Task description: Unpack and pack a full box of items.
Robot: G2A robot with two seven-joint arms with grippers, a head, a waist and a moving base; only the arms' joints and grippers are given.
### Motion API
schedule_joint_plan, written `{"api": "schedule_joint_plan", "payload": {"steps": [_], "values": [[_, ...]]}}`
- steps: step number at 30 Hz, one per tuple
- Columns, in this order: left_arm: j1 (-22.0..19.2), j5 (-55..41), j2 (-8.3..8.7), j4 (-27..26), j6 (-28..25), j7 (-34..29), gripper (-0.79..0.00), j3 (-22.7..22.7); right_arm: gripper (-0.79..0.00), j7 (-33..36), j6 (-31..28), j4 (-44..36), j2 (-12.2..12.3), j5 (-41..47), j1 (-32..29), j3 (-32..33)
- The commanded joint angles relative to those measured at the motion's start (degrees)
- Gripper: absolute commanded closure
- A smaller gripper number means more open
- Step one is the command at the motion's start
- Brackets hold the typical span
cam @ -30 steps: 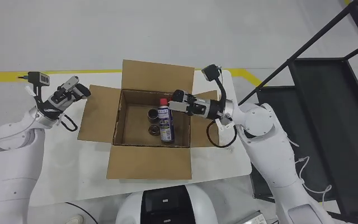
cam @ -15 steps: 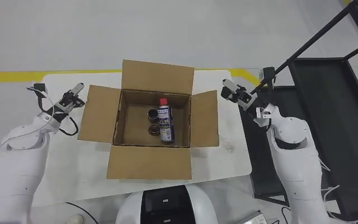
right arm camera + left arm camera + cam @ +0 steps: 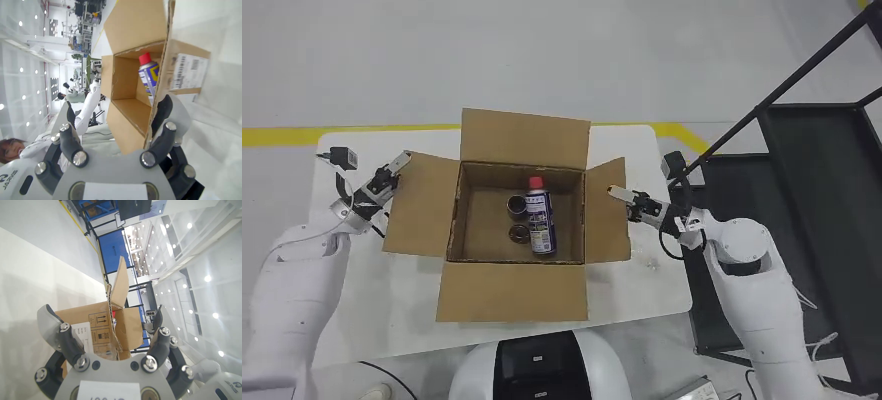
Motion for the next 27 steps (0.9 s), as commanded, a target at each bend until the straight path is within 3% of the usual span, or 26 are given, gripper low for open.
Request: {"api": "schedule_joint_plan", "payload": {"steps": [1,6,13,27], "values": [[1.01,-2.39,0.20,-2.53,-0.82,-2.84,-0.785,-0.62,-0.785,1.13,-0.31,-1.22,-0.06,1.69,0.70,-1.30],[3.29,0.38,0.45,-9.54,-4.22,-1.62,-0.785,-1.02,-0.785,2.56,0.23,-3.03,-0.15,1.56,2.66,-5.36],[3.36,4.78,0.10,-16.88,-2.20,-0.58,-0.785,1.51,-0.785,1.44,1.38,0.62,-0.62,-2.57,7.17,-12.76],[-2.56,11.00,-1.79,-13.16,1.76,-1.60,-0.785,9.86,-0.785,-2.84,3.98,5.67,-1.01,-16.05,12.84,-21.18]]}}
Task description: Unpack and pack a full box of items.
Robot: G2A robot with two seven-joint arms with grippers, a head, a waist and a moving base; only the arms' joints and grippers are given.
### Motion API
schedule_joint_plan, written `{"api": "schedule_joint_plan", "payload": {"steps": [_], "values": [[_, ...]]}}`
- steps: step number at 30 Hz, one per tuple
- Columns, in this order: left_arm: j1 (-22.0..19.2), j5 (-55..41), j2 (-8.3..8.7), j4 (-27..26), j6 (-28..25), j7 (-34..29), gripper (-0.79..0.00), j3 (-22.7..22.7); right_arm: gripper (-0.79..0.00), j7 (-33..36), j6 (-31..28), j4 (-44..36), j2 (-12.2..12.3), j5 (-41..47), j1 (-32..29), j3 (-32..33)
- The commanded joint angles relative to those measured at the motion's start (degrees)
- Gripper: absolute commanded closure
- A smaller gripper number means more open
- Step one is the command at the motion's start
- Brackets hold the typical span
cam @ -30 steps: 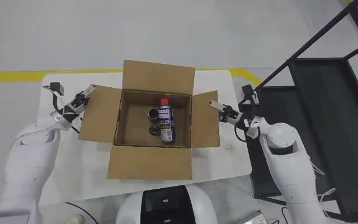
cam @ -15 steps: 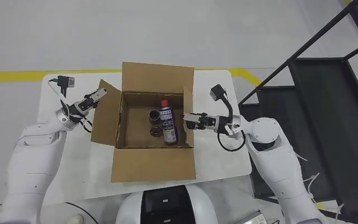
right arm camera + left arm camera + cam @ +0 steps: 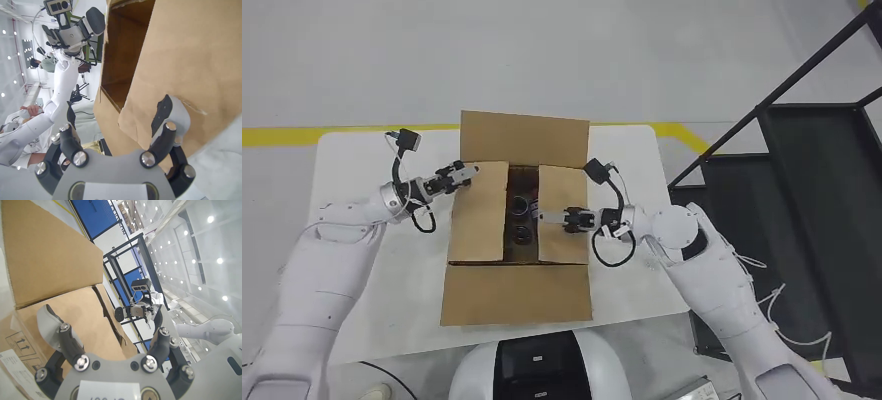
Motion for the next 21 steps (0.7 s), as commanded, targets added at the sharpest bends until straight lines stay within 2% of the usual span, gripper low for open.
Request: {"api": "schedule_joint_plan", "payload": {"steps": [1,8,11,15,17,21], "values": [[-0.76,1.01,-0.13,0.79,0.15,-0.16,-0.785,0.62,-0.785,-0.17,0.61,-0.47,0.07,-1.77,0.21,-0.46],[-1.34,0.72,-0.16,1.34,-1.18,-0.94,-0.785,0.82,-0.785,-0.18,2.16,-2.43,0.16,-3.24,0.60,-1.61],[-0.35,-3.50,0.16,0.44,-2.23,-3.03,-0.785,-0.39,-0.785,0.35,1.69,-4.37,0.20,2.45,-0.25,-0.28],[1.53,-12.76,0.90,-1.20,-3.17,-7.88,-0.785,-3.36,-0.785,4.26,1.31,-8.20,1.06,8.36,-3.26,4.37],[2.34,-17.81,1.35,-1.67,-2.98,-10.36,-0.785,-5.34,-0.785,6.50,2.09,-9.98,1.88,7.56,-5.42,7.90],[3.43,-20.68,2.43,-2.68,-2.02,-11.32,-0.785,-9.07,-0.785,8.40,3.66,-12.19,3.32,5.24,-12.11,14.86]]}}
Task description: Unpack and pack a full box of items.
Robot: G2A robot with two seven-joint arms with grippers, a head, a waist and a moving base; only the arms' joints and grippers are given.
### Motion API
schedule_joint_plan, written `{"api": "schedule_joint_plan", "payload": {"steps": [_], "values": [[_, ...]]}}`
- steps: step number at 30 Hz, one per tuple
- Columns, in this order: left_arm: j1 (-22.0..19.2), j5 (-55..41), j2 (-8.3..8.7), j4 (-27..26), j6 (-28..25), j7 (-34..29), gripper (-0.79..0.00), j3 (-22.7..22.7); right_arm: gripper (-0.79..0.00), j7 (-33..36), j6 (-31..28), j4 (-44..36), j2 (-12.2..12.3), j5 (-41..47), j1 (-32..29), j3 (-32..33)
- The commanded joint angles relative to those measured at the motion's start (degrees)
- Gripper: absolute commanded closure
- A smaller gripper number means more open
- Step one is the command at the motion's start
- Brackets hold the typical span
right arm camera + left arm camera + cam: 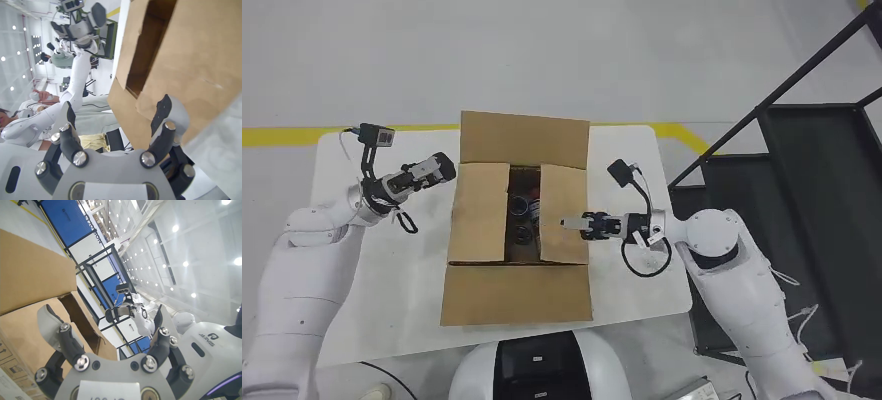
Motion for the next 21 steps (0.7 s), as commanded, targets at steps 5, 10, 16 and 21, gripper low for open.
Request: {"api": "schedule_joint_plan", "payload": {"steps": [5,10,16,21], "values": [[1.14,-1.99,1.26,-0.44,1.02,-0.97,-0.785,-3.98,-0.785,-0.53,-0.39,-0.84,1.05,1.09,-11.71,6.35],[0.78,-2.40,1.93,1.07,1.53,-1.47,-0.785,-5.54,-0.785,-4.43,-2.47,1.18,1.03,4.19,-18.13,6.70],[-0.20,-1.70,2.49,3.28,1.37,-1.31,-0.785,-6.18,-0.785,-4.25,-3.04,4.18,0.91,5.01,-20.40,2.87],[-1.03,0.22,2.73,4.59,0.83,-0.77,-0.785,-5.52,-0.785,-5.86,-4.62,5.72,0.60,6.17,-19.81,-0.54]]}}
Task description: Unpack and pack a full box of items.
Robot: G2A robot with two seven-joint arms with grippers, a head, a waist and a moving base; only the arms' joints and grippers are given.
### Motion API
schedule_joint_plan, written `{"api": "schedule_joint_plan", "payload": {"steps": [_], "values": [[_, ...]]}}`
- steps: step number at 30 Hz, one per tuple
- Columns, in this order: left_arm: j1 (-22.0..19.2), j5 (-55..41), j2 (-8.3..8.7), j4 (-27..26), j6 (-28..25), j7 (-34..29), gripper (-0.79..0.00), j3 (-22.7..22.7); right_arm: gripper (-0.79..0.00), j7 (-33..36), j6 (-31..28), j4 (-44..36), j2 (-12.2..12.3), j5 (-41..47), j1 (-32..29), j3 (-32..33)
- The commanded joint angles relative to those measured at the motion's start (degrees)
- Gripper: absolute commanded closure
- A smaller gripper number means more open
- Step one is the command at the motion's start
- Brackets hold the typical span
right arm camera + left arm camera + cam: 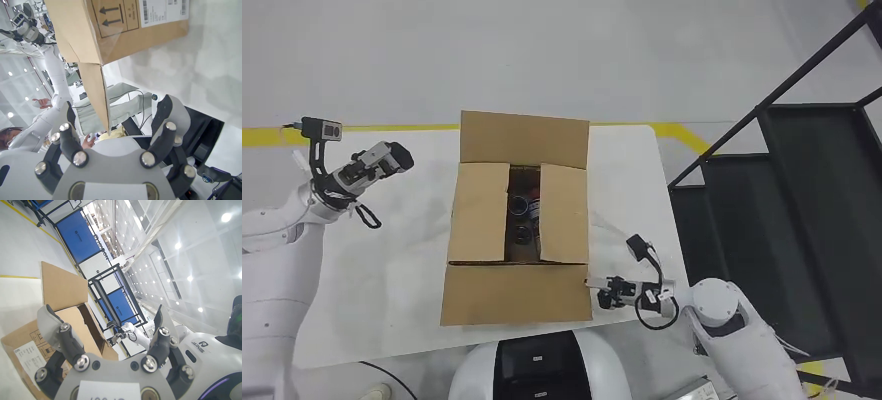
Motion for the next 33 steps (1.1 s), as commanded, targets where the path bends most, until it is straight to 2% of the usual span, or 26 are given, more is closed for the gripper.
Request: {"api": "schedule_joint_plan", "payload": {"steps": [1,5,10,16,23,27,33], "values": [[-0.21,0.29,0.07,0.30,-0.13,0.13,-0.785,0.21,-0.785,-0.36,-0.97,0.20,-0.17,1.27,0.29,-1.45],[-0.62,1.02,0.23,0.69,-0.23,0.23,-0.785,0.60,-0.785,-0.51,-4.39,-1.24,-0.53,6.89,0.29,-3.40],[-0.39,1.39,0.32,0.25,-0.62,0.63,-0.785,1.17,-0.785,1.36,-8.40,-4.20,-0.49,16.20,1.06,-1.70],[1.35,1.48,0.54,-2.12,-1.24,1.25,-0.785,1.33,-0.785,-0.10,-9.52,-3.23,-0.96,22.62,8.80,-2.35],[4.29,-0.65,0.97,-7.73,1.31,-1.31,-0.785,2.42,-0.785,-5.32,-7.87,4.09,-2.09,17.37,19.79,-8.79],[6.22,0.68,1.55,-11.02,2.29,-2.30,-0.785,2.76,-0.785,-5.99,-6.93,7.01,-2.30,12.88,22.95,-10.94],[7.37,4.39,2.13,-14.57,5.06,-5.06,-0.785,6.43,-0.785,-6.45,-5.87,9.91,-2.23,5.92,26.05,-12.33]]}}
